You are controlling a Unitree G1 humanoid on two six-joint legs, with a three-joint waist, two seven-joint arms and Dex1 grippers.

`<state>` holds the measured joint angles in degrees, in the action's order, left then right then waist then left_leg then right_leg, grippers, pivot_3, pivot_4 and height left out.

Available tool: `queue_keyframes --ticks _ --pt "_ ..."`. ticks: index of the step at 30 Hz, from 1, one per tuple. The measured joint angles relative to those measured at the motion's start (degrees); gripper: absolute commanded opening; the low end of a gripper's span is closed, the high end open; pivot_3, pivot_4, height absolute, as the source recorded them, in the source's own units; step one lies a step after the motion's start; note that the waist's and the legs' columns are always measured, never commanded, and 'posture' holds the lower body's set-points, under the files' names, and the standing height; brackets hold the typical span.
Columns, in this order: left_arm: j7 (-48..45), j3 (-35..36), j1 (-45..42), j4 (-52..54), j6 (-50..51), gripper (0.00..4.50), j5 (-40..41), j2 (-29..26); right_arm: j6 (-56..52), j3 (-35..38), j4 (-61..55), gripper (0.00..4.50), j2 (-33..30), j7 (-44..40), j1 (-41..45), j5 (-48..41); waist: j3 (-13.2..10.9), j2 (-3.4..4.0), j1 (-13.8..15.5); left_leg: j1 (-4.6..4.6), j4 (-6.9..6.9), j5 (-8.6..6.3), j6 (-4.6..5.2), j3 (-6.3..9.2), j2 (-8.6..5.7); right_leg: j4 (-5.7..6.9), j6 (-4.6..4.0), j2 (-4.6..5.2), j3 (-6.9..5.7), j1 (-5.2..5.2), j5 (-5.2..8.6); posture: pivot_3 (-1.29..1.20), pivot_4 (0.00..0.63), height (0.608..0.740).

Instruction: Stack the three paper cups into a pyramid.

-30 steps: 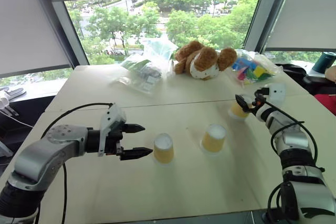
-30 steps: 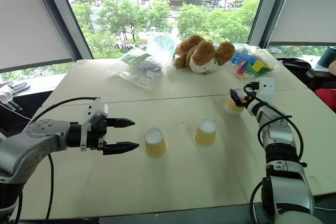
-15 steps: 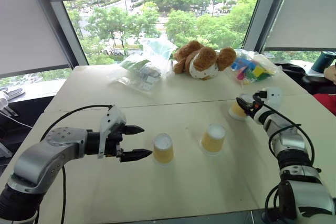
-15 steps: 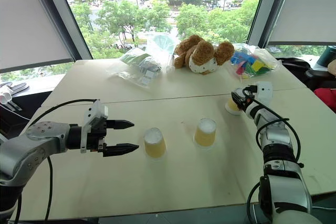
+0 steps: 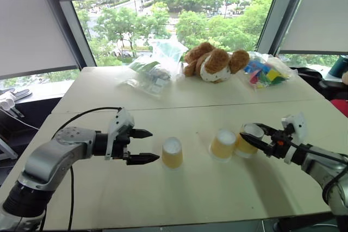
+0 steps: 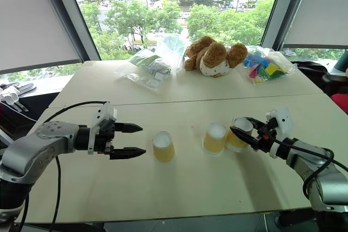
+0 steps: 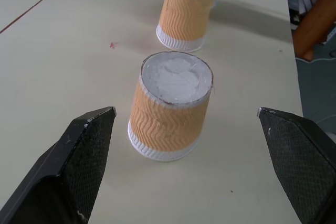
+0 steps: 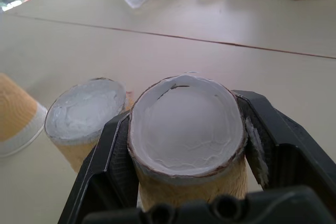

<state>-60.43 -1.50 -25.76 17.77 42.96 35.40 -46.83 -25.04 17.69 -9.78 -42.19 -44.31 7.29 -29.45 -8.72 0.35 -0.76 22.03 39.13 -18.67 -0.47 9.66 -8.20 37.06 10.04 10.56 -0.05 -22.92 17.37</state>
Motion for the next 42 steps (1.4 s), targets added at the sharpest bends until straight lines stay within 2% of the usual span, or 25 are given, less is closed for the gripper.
queue_keyframes --ticks 15,19,20,27,35,42 --pt "-1.04 0.01 -0.91 -0.66 -0.06 4.5 -1.0 -0.37 2.05 -2.02 1.09 2.34 0.77 -1.18 -0.13 1.84 0.0 0.0 0.01 0.0 -0.01 0.0 0.0 0.01 -0.01 0.01 0.0 0.0 0.0 0.0 0.0 0.0 0.15 0.74" --pt "-1.04 0.0 -0.91 -0.67 -0.07 4.5 -1.12 -0.37 3.37 -2.34 1.16 4.33 2.0 -1.17 -0.51 2.41 0.0 0.0 -0.01 0.0 -0.01 0.0 0.0 0.02 0.0 0.01 0.0 0.0 0.0 0.01 0.0 0.0 0.15 0.74" --pt "-1.05 0.01 -0.91 -0.68 -0.07 4.5 -1.14 -0.37 3.56 -2.69 1.16 4.43 2.19 -1.19 -0.85 2.64 0.0 0.0 0.01 0.0 -0.01 0.0 0.0 0.02 0.0 0.01 0.0 0.0 0.0 0.01 0.0 0.0 0.15 0.74" --pt "-0.66 0.09 -1.05 -3.11 -0.81 4.5 -1.15 1.31 2.11 -2.41 0.19 4.43 1.58 -0.56 -2.51 3.23 0.0 0.0 0.04 0.01 -0.01 0.0 0.0 0.02 -0.01 0.01 0.0 0.0 -0.01 0.0 0.0 0.0 0.15 0.74" --pt "-0.7 0.12 -0.45 -3.64 -3.74 4.5 -1.49 2.21 -5.03 6.45 -8.54 4.43 -4.59 0.45 -2.58 -1.82 0.0 0.0 0.16 0.01 0.0 0.0 0.0 0.02 -0.01 0.01 0.0 0.01 -0.01 0.03 0.0 0.0 0.15 0.74" --pt "-0.61 -3.4 0.61 -5.73 -10.8 4.5 -7.36 5.35 -15.25 13.01 -12.19 4.43 -11.47 0.51 0.53 -9.51 -0.01 -0.02 0.21 0.01 0.02 0.0 0.0 0.0 0.0 -0.02 0.0 0.02 -0.03 0.06 0.0 0.0 0.15 0.74"
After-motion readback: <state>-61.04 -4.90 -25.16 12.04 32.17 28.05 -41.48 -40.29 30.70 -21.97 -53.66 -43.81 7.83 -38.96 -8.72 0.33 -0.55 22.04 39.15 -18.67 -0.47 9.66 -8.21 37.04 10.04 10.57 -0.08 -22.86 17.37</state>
